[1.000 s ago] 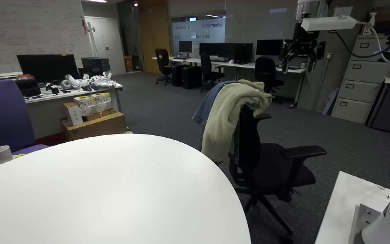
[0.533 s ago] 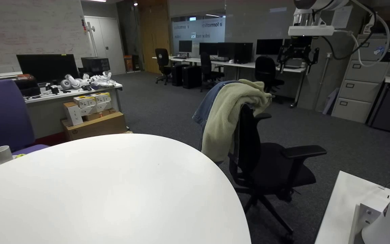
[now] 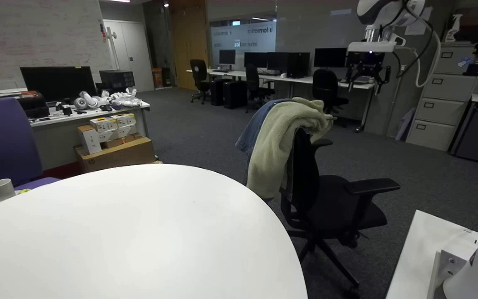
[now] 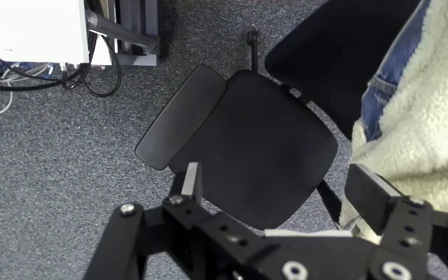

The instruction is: Put the jersey on the table

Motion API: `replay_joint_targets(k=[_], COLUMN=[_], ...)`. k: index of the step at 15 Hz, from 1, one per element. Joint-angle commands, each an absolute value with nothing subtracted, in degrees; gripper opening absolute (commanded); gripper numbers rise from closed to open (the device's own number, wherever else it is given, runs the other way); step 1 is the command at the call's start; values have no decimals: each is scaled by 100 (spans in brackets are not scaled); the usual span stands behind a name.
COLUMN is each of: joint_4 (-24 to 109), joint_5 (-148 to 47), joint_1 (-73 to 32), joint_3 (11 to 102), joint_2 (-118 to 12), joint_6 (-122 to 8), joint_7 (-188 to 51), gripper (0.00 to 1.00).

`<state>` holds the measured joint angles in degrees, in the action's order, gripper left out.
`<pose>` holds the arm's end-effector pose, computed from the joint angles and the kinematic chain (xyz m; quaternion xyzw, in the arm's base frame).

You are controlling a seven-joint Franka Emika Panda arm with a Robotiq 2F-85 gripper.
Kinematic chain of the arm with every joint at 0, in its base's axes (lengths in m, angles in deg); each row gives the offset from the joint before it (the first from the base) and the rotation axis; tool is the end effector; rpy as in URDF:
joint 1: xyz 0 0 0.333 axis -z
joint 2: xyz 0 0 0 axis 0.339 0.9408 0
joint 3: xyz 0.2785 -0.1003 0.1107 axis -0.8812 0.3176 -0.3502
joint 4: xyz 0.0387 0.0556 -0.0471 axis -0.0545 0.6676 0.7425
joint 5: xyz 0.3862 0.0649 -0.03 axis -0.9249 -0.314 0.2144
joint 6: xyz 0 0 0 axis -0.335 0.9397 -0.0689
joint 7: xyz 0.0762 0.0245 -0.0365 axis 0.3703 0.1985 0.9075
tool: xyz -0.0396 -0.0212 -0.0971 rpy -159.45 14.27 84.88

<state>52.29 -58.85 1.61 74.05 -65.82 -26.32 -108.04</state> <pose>0.4308 -0.3855 0.5080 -0.7133 0.6999 0.0154 0.0329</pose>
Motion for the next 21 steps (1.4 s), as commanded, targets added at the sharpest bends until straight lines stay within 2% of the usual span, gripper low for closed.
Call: replay_joint_targets(k=[1,2,3,10,21], joint_4=[4421,4353,4741,4521,1982], joint_5=[-6293,-6436,-6185,-6313,-7051], joint_1=[369,414,311,366,1013], joint_3=[7614,7624,7596,7623,7574], joint_2=[-5976,-5960,-6154,-5983,-3759], joint_6=[-2343,-2099,-2475,-2291,-1253], joint_7=[-11285,-11016,-11079,-11074,-12127], gripper=[100,100,100,100,100])
